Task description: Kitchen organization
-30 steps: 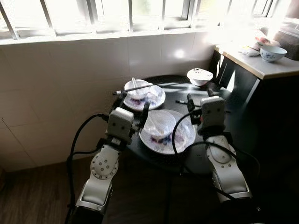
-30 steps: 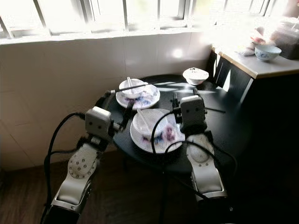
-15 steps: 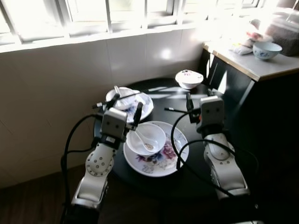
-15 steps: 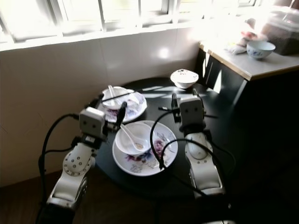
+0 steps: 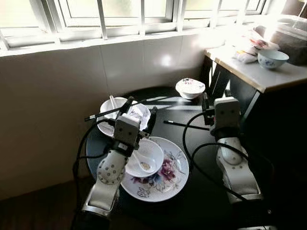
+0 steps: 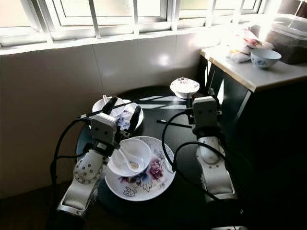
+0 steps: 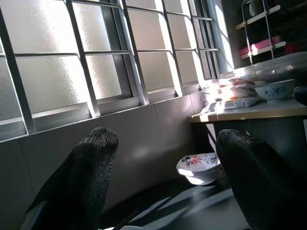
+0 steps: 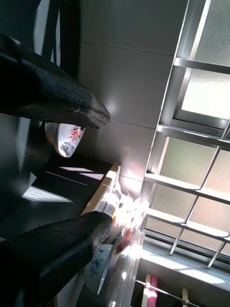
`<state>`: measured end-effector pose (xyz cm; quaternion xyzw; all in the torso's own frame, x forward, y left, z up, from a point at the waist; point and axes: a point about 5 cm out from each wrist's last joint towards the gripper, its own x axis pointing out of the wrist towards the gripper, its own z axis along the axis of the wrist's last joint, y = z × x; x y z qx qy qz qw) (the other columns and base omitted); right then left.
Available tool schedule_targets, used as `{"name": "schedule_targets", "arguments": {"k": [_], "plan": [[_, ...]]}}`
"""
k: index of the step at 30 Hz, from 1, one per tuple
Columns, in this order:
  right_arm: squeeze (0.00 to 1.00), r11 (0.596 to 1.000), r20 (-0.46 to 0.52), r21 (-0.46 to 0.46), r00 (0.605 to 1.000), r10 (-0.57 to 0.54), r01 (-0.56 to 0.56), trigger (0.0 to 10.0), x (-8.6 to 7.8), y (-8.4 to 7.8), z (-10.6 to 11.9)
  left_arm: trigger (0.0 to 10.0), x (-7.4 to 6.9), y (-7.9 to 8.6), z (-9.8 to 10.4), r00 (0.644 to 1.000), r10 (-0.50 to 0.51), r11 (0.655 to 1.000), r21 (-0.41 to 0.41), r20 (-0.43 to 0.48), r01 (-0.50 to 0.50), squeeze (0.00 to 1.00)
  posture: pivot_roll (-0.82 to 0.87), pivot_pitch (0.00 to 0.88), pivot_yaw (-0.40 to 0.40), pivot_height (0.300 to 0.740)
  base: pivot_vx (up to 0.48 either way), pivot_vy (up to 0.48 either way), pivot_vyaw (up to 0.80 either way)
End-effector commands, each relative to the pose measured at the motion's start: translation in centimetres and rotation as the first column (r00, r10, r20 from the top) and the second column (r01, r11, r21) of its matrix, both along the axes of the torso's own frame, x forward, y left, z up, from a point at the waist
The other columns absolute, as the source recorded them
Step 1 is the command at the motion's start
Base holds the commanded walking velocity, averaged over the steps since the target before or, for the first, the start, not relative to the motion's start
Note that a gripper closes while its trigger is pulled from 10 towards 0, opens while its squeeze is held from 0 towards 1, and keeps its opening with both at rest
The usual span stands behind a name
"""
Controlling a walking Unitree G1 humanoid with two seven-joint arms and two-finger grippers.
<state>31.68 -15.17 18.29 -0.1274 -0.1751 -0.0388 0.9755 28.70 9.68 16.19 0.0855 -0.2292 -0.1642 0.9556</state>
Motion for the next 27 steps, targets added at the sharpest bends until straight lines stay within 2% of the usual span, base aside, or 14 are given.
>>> {"name": "schedule_targets", "arguments": {"k": [1,4,10,14,27], "plan": [[0.0,1.0,0.02,-0.009,1.0,0.021,-0.021,10.0,-0.01,0.67,0.48,10.0,0.19,0.45,0.34,1.0,0.015,1.0,0.0,0.007,-0.015,0.0,0.02,0.0,-0.015,0.74,0.0,0.0,0.0],[0.0,1.0,0.021,-0.012,1.0,0.022,-0.022,10.0,-0.03,0.75,0.48,10.0,0.19,0.53,0.35,1.0,0.017,1.0,0.0,0.008,-0.017,0.0,0.03,0.0,-0.015,0.74,0.0,0.0,0.0],[0.0,1.0,0.019,-0.013,1.0,0.023,-0.023,10.0,0.01,0.83,0.47,10.0,0.23,0.68,0.3,1.0,0.026,1.0,0.0,0.004,-0.026,0.0,0.03,0.0,-0.014,0.74,0.302,0.0,0.0],[0.0,1.0,0.024,-0.003,0.999,0.03,-0.029,10.0,0.01,0.97,0.5,10.0,0.26,0.75,0.35,1.0,0.028,1.0,0.001,0.008,-0.028,0.0,0.03,0.0,-0.015,0.74,0.329,0.0,0.8],[0.0,0.999,0.023,0.014,0.999,0.028,-0.029,10.0,0.11,0.82,0.47,10.0,0.29,0.59,0.28,1.0,0.024,1.0,0.002,0.008,-0.024,0.0,0.03,0.0,-0.016,0.74,0.0,0.0,0.0]]}}
